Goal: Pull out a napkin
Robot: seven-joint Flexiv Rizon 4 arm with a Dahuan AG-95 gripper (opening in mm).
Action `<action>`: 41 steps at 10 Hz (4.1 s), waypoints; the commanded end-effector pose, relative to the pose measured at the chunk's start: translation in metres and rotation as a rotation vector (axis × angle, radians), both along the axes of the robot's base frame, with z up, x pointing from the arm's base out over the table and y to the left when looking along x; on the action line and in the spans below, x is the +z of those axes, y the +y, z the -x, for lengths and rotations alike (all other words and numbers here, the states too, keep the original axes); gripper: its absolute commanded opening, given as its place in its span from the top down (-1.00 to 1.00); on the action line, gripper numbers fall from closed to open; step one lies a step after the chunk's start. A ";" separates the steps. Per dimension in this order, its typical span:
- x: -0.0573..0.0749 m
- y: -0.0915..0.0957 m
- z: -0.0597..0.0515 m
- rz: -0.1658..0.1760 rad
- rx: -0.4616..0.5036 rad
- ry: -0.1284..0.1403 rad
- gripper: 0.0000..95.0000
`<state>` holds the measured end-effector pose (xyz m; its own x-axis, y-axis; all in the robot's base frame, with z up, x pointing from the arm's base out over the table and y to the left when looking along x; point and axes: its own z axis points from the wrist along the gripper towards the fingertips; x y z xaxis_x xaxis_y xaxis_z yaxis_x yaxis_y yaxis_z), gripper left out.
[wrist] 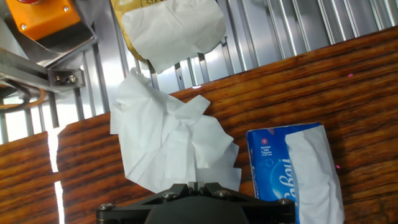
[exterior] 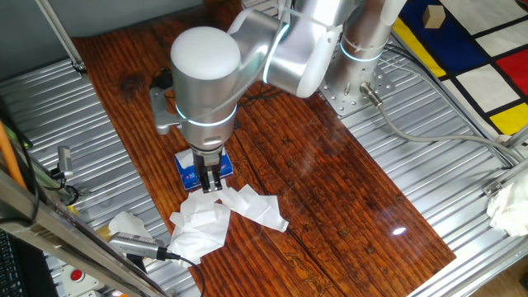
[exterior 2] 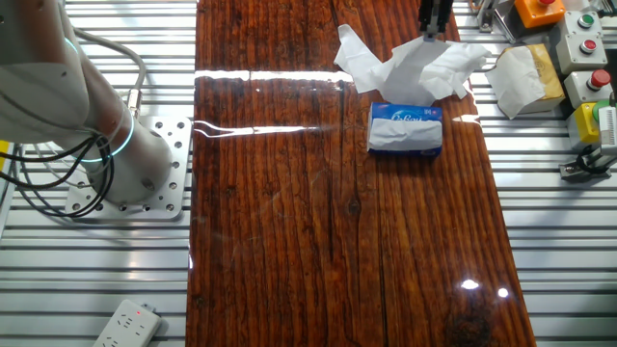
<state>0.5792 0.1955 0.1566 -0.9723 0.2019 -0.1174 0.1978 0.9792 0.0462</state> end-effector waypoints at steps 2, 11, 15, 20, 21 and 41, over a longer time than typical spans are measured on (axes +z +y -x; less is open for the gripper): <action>-0.004 0.000 0.000 0.000 -0.002 -0.003 1.00; -0.023 0.001 0.002 0.000 0.000 -0.005 1.00; -0.033 0.001 0.003 -0.002 0.007 0.005 1.00; -0.037 0.002 0.004 -0.012 0.010 0.017 0.60; -0.037 0.002 0.004 -0.014 0.011 0.018 0.60; 0.006 -0.062 -0.012 0.023 0.019 0.026 1.00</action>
